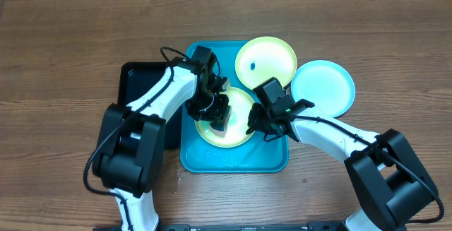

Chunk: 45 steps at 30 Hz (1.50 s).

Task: Clean dirty plates on tray and stack at the side

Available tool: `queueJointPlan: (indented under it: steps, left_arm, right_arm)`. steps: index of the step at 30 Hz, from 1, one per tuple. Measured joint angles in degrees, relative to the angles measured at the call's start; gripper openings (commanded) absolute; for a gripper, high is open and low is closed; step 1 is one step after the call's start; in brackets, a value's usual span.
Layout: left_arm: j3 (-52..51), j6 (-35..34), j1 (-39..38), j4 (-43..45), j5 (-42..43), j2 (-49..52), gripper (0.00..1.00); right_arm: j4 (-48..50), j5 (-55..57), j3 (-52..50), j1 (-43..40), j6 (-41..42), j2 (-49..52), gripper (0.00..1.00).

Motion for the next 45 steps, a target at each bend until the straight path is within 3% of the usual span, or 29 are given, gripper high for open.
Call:
queueJointPlan:
  steps: [4, 13, 31, 35, 38, 45]
  left_arm:
    - [0.5, -0.3, 0.2, 0.9, -0.8, -6.2, 0.04]
    - [-0.1, -0.5, 0.2, 3.1, -8.3, -8.7, 0.04]
    - [-8.7, -0.5, 0.2, 13.2, -15.9, -6.9, 0.04]
    - [-9.9, -0.5, 0.2, 14.2, -16.2, -6.9, 0.04]
    - [-9.9, -0.5, 0.2, 14.1, -16.0, -6.9, 0.04]
    - [-10.0, -0.5, 0.2, 13.1, -15.9, -6.9, 0.04]
  right_arm:
    - [0.6, -0.5, 0.0, 0.0, -0.1, 0.0, 0.34]
    - [0.9, -0.3, 0.0, 0.0, 0.0, 0.0, 0.04]
    - [0.9, -0.4, 0.0, 0.3, -0.1, 0.0, 0.04]
    - [1.1, -0.4, 0.0, 0.7, -0.1, 0.0, 0.15]
    - [1.1, -0.4, 0.0, 0.8, 0.0, 0.0, 0.04]
    - [1.0, -0.3, 0.0, 0.9, -0.1, 0.0, 0.04]
